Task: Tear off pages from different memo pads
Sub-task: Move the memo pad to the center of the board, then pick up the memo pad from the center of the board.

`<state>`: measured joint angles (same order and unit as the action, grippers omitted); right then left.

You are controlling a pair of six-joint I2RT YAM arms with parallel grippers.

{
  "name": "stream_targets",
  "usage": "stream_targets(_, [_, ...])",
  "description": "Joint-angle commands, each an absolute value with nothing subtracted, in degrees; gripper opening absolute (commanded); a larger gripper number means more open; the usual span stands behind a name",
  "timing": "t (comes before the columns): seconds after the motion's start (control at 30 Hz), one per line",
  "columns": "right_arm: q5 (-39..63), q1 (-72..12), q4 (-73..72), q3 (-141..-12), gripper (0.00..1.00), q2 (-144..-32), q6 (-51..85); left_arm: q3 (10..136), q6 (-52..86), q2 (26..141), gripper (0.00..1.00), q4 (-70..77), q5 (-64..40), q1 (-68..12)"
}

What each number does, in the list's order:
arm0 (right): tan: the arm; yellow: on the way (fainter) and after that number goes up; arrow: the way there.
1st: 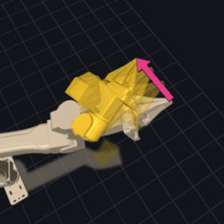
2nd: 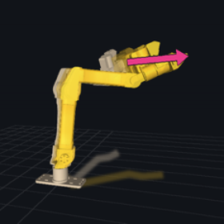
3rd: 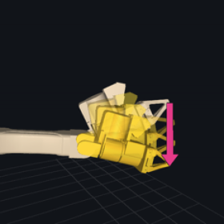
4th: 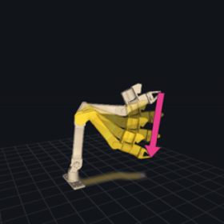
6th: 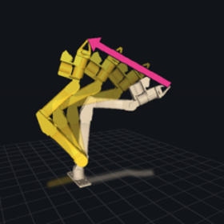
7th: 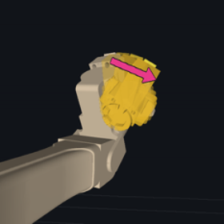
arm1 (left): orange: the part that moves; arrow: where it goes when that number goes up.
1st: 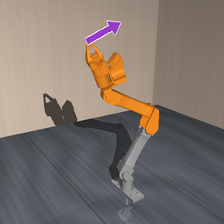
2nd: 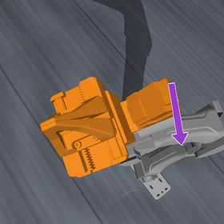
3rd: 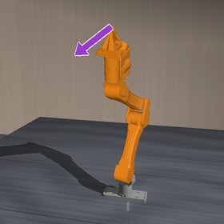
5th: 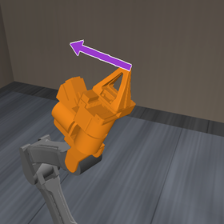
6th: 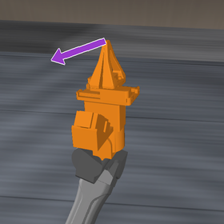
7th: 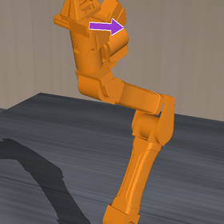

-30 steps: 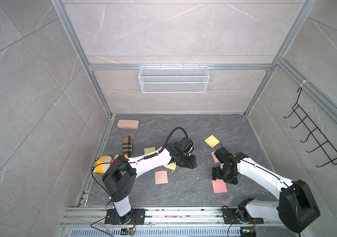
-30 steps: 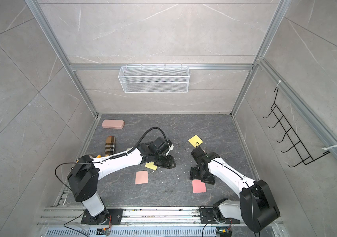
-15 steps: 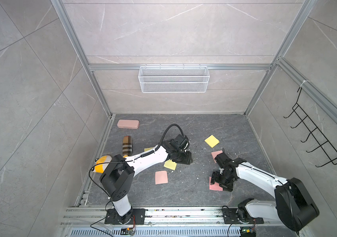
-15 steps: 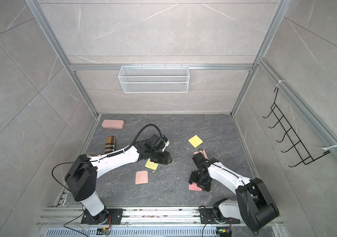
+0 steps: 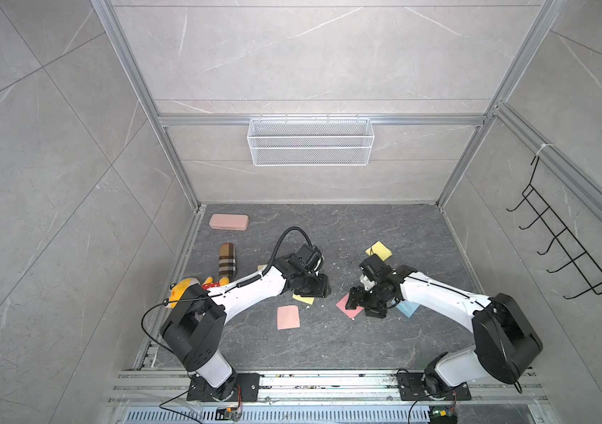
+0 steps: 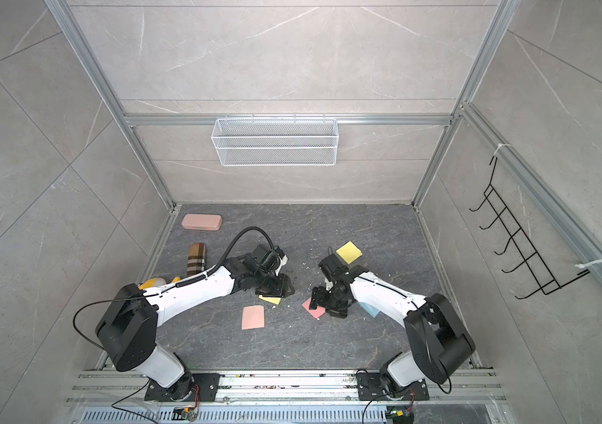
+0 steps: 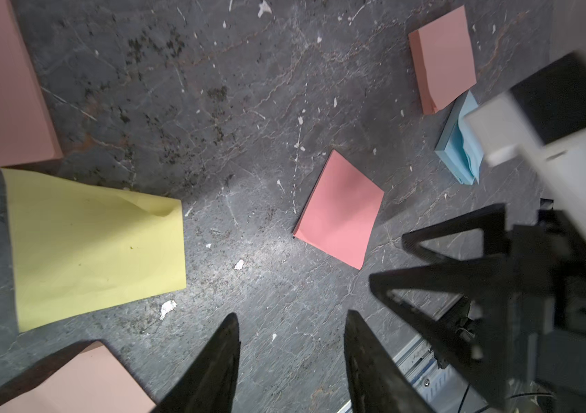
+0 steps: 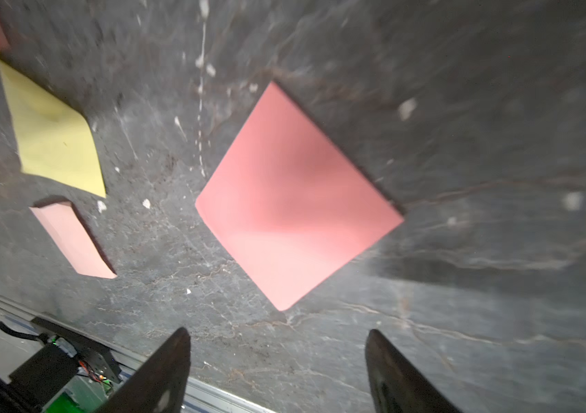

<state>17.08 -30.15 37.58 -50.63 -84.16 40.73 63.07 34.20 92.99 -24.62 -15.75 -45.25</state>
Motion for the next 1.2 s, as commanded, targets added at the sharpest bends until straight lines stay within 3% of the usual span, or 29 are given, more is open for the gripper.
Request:
stream_targets(0.0, [13.4, -27.9, 43.1, -51.9, 0.76, -83.2, 32.5, 64.3, 36.9, 95.8, 0.49, -19.6, -20.5, -47.0])
stream_targets(0.13, [13.1, -27.7, 41.9, -54.0, 0.66, -87.7, 28.8, 65.9, 37.0, 99.4, 0.48, -18.9, -22.2, -48.7])
stream_targets(0.27, [19.1, -27.8, 34.3, -48.3, 0.54, -84.8, 37.3, 68.6, 34.7, 102.8, 0.48, -18.8, -21.6, -48.7])
stream_targets(0.63, [22.3, -30.1, 16.9, -36.1, 0.49, -84.5, 53.1, 74.9, 31.5, 112.8, 0.41, -20.1, -22.4, -48.7])
stream_targets(0.8, [23.6, -30.0, 12.3, -35.5, 0.42, -85.4, 53.5, 71.7, 32.8, 113.6, 0.32, -18.4, -24.4, -48.7])
stream_targets(0.97, [22.7, -30.0, 12.7, -36.3, 0.3, -83.9, 53.2, 68.5, 34.0, 112.4, 0.15, -16.4, -25.7, -48.7])
stream_targets(1.17, [23.3, -30.1, 12.8, -37.0, 0.23, -83.1, 53.1, 67.4, 34.5, 112.2, 0.11, -16.1, -25.8, -48.7])
